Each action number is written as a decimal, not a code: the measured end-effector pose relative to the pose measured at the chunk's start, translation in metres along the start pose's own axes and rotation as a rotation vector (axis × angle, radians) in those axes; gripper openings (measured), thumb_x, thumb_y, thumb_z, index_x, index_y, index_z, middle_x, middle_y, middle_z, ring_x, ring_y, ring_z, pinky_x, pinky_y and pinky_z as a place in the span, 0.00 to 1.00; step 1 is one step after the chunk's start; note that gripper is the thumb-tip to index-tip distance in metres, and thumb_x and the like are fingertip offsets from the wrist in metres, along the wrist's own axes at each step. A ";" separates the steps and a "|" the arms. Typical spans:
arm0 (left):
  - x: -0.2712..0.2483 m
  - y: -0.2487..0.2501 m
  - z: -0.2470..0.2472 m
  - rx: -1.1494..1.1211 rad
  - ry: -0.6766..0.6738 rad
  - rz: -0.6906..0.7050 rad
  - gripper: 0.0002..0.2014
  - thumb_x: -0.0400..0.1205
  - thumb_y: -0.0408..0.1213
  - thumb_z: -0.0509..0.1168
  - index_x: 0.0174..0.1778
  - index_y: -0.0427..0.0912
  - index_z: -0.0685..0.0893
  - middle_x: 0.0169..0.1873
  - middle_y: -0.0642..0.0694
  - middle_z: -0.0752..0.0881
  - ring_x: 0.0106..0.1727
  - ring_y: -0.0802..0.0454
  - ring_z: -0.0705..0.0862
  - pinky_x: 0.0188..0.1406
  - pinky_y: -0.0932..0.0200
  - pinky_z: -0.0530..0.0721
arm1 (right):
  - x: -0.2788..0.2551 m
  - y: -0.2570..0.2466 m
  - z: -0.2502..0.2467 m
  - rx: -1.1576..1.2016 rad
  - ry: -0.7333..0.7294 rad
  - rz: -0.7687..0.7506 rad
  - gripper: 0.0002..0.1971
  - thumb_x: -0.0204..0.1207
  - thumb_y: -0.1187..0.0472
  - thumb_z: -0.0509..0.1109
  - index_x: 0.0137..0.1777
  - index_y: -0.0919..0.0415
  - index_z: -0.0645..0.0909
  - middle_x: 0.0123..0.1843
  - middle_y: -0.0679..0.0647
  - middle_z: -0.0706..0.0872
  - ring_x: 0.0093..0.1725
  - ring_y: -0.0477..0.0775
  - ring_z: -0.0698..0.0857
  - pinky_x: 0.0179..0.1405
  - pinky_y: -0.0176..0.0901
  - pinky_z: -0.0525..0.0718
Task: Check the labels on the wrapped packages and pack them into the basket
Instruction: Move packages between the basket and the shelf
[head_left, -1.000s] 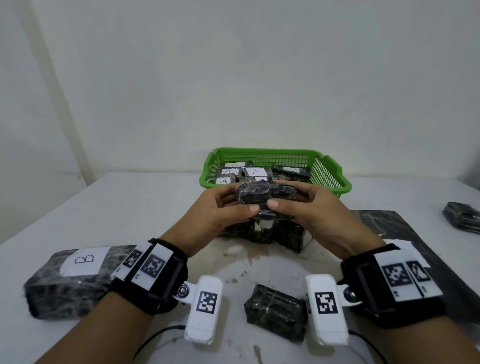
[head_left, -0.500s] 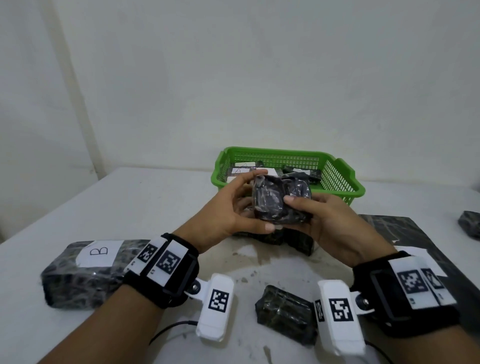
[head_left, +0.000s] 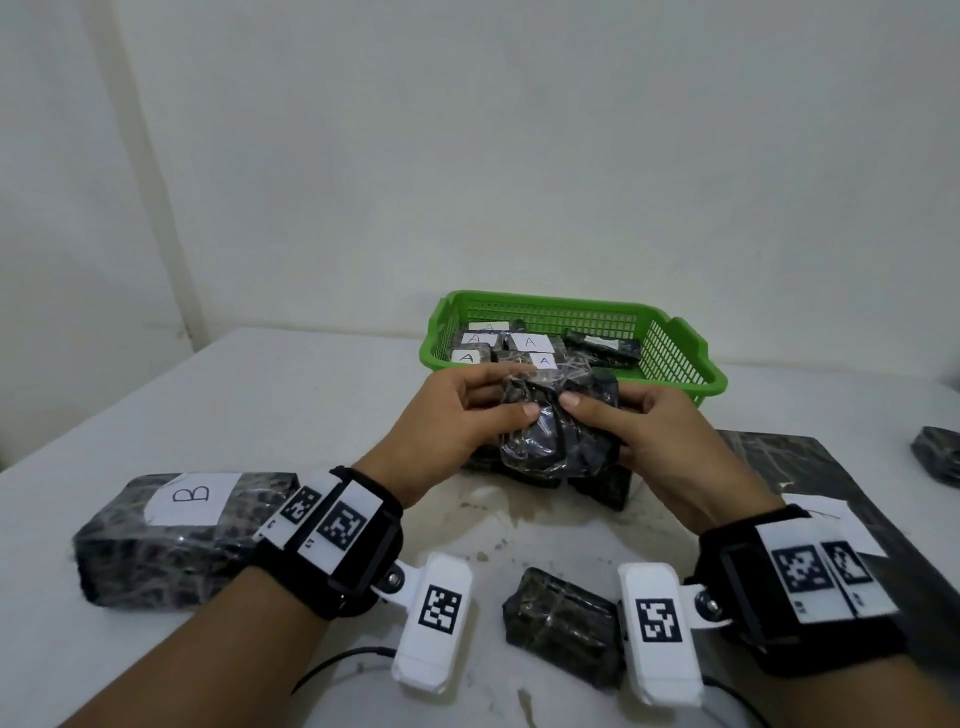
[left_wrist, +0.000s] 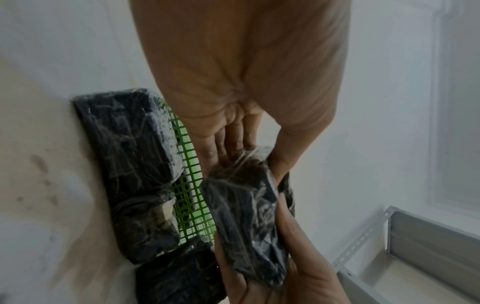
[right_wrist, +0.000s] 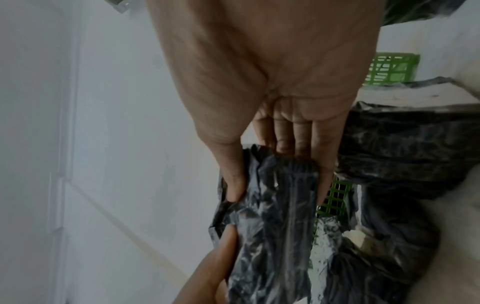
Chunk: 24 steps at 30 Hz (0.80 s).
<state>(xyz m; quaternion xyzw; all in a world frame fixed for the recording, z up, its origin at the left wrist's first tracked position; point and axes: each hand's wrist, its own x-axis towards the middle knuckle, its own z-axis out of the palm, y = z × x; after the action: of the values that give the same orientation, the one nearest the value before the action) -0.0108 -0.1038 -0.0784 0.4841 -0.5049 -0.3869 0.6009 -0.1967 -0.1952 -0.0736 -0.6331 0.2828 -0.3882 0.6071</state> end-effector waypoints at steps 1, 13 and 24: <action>0.000 0.000 -0.001 -0.016 0.013 0.005 0.21 0.80 0.25 0.72 0.70 0.36 0.84 0.58 0.36 0.91 0.60 0.39 0.90 0.62 0.47 0.88 | 0.000 -0.001 0.000 0.026 -0.025 0.005 0.24 0.63 0.59 0.82 0.59 0.67 0.91 0.53 0.61 0.96 0.52 0.59 0.96 0.49 0.45 0.95; 0.003 -0.002 -0.008 -0.027 -0.021 -0.001 0.25 0.74 0.32 0.77 0.68 0.39 0.84 0.59 0.37 0.91 0.61 0.40 0.90 0.66 0.41 0.85 | 0.002 0.001 -0.001 0.015 -0.032 -0.034 0.31 0.59 0.57 0.85 0.64 0.67 0.89 0.56 0.62 0.95 0.58 0.63 0.95 0.67 0.63 0.89; 0.002 -0.002 -0.008 0.091 0.000 0.088 0.21 0.73 0.27 0.79 0.62 0.41 0.87 0.58 0.40 0.91 0.60 0.46 0.91 0.63 0.49 0.87 | 0.002 0.001 -0.010 -0.134 -0.033 -0.116 0.31 0.56 0.62 0.87 0.63 0.61 0.89 0.57 0.54 0.96 0.61 0.56 0.94 0.64 0.54 0.92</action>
<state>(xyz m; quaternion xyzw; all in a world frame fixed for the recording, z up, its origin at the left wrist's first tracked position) -0.0028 -0.1044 -0.0797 0.4881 -0.5426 -0.3367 0.5949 -0.2037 -0.2025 -0.0743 -0.6937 0.2612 -0.3924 0.5445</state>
